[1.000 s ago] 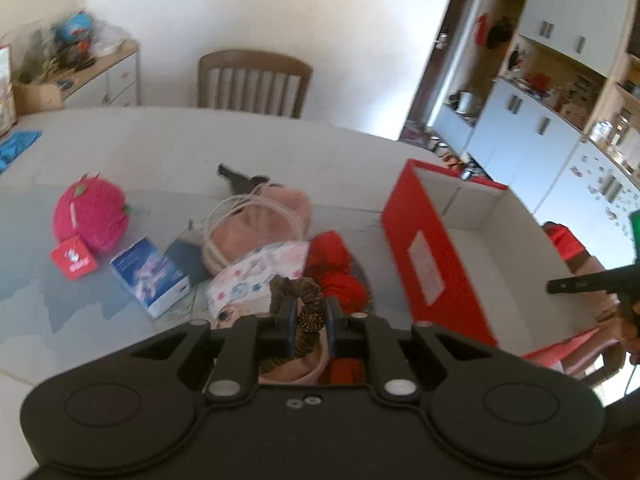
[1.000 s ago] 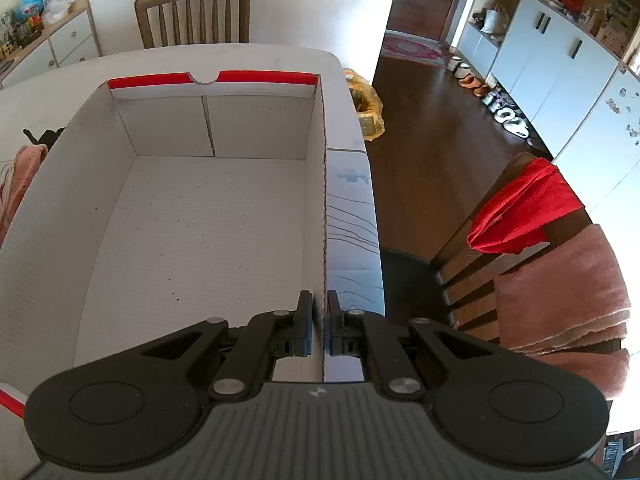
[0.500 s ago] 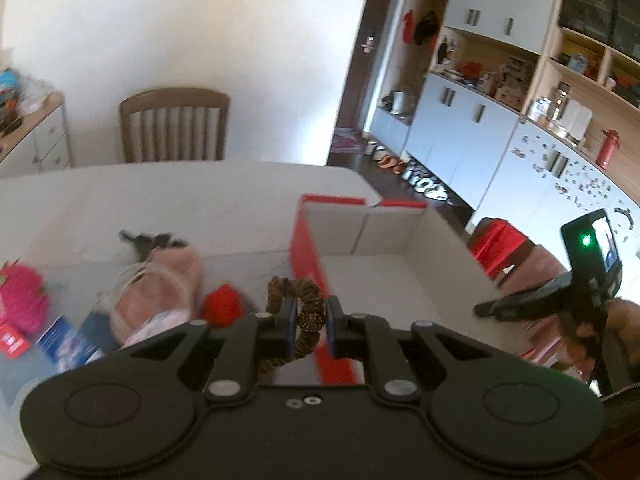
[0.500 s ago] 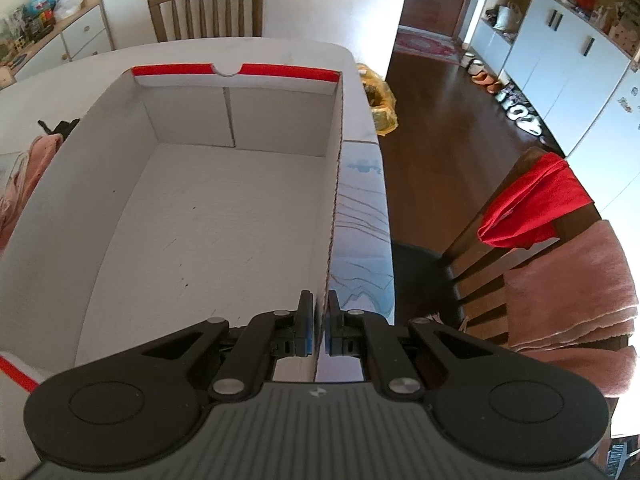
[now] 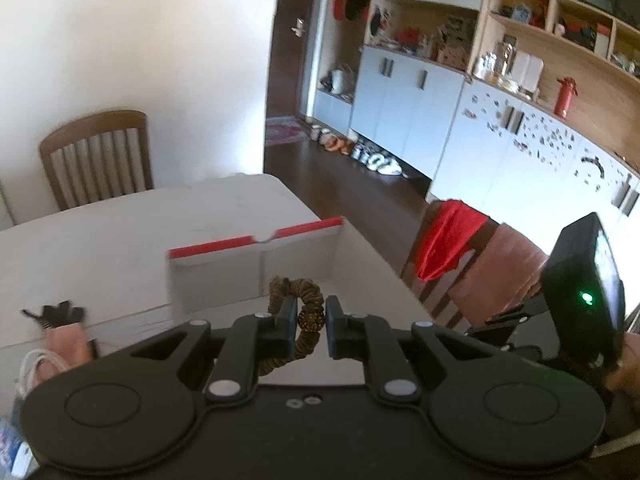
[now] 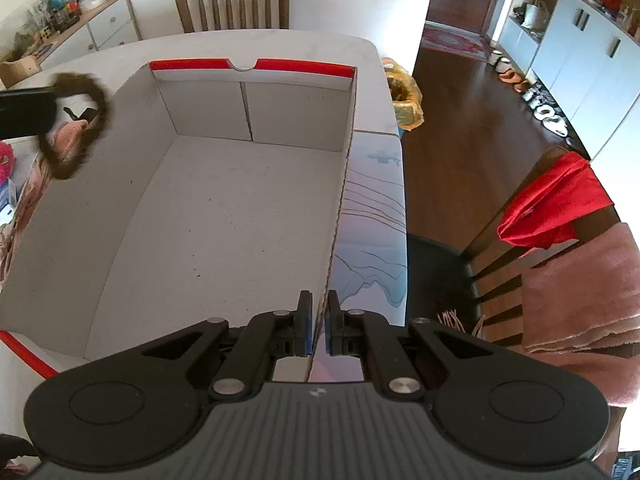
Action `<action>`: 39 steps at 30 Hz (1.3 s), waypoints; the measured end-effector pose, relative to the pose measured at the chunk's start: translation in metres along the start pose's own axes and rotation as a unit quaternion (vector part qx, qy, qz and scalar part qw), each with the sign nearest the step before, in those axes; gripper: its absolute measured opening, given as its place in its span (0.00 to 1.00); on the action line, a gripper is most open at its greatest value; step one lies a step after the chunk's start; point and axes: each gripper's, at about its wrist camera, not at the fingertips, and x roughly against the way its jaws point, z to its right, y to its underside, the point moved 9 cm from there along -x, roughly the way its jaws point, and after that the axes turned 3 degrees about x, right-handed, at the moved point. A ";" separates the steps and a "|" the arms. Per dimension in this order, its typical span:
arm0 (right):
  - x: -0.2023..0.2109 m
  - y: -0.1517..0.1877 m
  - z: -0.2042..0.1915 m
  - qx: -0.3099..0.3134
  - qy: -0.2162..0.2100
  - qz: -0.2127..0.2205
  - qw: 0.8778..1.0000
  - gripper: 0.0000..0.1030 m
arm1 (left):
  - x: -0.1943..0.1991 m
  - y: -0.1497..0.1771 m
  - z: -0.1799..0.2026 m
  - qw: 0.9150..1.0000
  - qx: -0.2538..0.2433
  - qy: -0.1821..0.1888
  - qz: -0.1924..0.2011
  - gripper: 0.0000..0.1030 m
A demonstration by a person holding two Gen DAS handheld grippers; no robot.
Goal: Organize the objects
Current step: 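Carry the bracelet with the left gripper over the white box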
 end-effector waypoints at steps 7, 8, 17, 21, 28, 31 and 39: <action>-0.001 0.000 0.003 0.008 -0.007 -0.001 1.000 0.05 | -0.053 0.012 0.013 0.999 -0.013 0.006 -0.046 0.11; -0.001 0.000 0.004 0.008 -0.008 -0.001 1.000 0.05 | -0.060 0.016 0.015 0.998 -0.014 0.010 -0.054 0.11; -0.003 0.000 0.008 0.014 -0.012 -0.001 1.000 0.05 | -0.107 0.034 0.024 0.993 -0.018 0.020 -0.113 0.11; -0.003 -0.001 0.008 0.017 -0.011 -0.002 1.000 0.05 | -0.122 0.046 0.022 0.989 -0.018 0.018 -0.146 0.11; -0.004 0.000 0.007 0.018 -0.011 -0.004 1.000 0.05 | -0.136 0.064 0.015 0.980 -0.011 0.022 -0.196 0.11; -0.004 0.000 0.007 0.017 -0.011 -0.005 1.000 0.05 | -0.140 0.070 0.013 0.977 -0.004 0.028 -0.212 0.11; -0.004 0.000 0.006 0.014 -0.011 -0.008 1.000 0.05 | -0.142 0.076 0.011 0.972 -0.006 0.037 -0.230 0.19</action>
